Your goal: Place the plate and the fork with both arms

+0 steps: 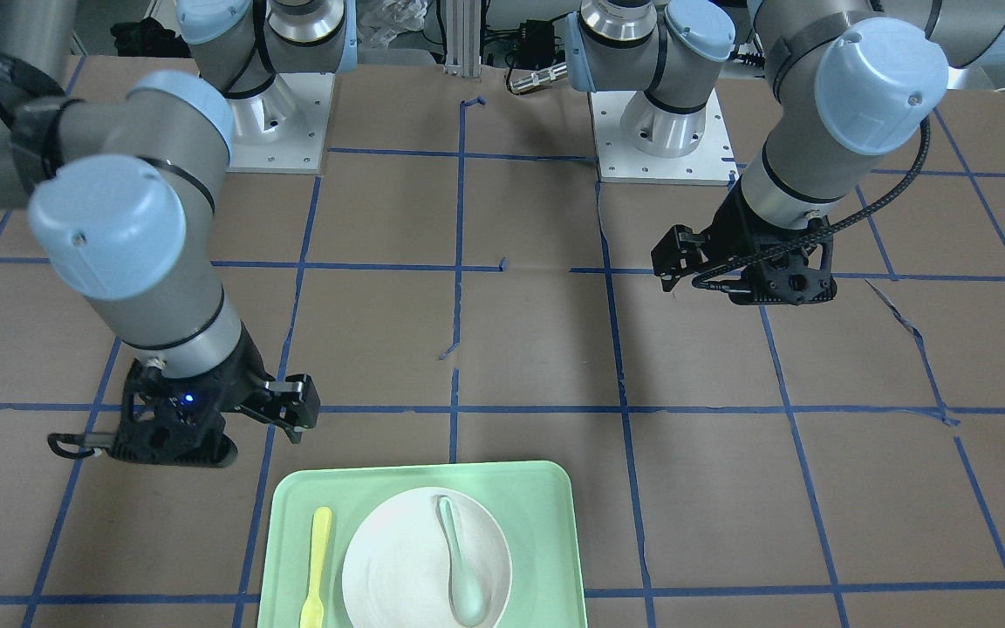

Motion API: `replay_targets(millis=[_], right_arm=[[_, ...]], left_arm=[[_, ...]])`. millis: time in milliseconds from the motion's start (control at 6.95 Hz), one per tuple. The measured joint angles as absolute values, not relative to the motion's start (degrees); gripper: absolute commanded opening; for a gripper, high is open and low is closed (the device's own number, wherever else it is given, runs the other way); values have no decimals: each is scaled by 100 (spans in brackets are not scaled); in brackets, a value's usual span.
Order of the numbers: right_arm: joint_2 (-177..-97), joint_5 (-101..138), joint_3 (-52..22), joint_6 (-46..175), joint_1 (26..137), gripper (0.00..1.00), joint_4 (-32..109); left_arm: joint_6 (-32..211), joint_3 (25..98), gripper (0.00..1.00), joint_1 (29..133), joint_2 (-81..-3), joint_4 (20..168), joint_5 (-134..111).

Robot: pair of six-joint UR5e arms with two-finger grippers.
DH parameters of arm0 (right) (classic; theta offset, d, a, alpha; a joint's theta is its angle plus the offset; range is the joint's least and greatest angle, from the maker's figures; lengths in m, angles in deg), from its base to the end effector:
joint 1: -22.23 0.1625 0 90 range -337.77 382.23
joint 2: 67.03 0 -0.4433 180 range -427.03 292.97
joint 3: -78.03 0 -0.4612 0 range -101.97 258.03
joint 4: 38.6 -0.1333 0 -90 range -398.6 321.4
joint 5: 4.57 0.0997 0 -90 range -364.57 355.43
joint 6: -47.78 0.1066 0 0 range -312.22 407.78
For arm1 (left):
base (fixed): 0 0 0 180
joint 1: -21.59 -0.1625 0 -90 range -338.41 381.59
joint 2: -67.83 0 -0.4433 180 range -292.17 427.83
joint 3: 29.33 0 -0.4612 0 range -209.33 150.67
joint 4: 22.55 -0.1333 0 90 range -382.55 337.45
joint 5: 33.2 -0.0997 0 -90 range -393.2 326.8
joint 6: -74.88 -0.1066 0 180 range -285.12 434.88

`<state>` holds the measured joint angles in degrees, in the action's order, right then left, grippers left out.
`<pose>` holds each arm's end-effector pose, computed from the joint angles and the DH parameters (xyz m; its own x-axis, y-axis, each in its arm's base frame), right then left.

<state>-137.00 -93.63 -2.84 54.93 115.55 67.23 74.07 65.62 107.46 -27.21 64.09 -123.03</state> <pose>0.1761 -0.7042 0.3942 -0.9975 0.0649 -0.0269 0.0670 0.9943 -0.0832 -0.0915 -0.5880 0.4067 -0.9983 -0.0583 0.0046 -0.0574 0.9917 0.1154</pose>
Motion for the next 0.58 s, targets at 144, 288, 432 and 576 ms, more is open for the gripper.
replay_targets(millis=[144, 288, 432, 576], right_arm=[[-14121, -9328, -289, 5485, 11495, 85, 6205], [-14447, -9302, -295, 5489, 11499, 87, 5857], [-14688, -9286, -342, 5500, 11549, 100, 5695], [-14905, -9275, -496, 5498, 11591, 100, 5671]], left_arm=[[7405, 6560, 100, 10746, -2720, 6389, -12308], [7405, 6560, 100, 10746, -2720, 6355, -12310], [7402, 6550, 100, 10746, -2722, 6327, -12311], [7401, 6530, 100, 10746, -2722, 6293, -12311]])
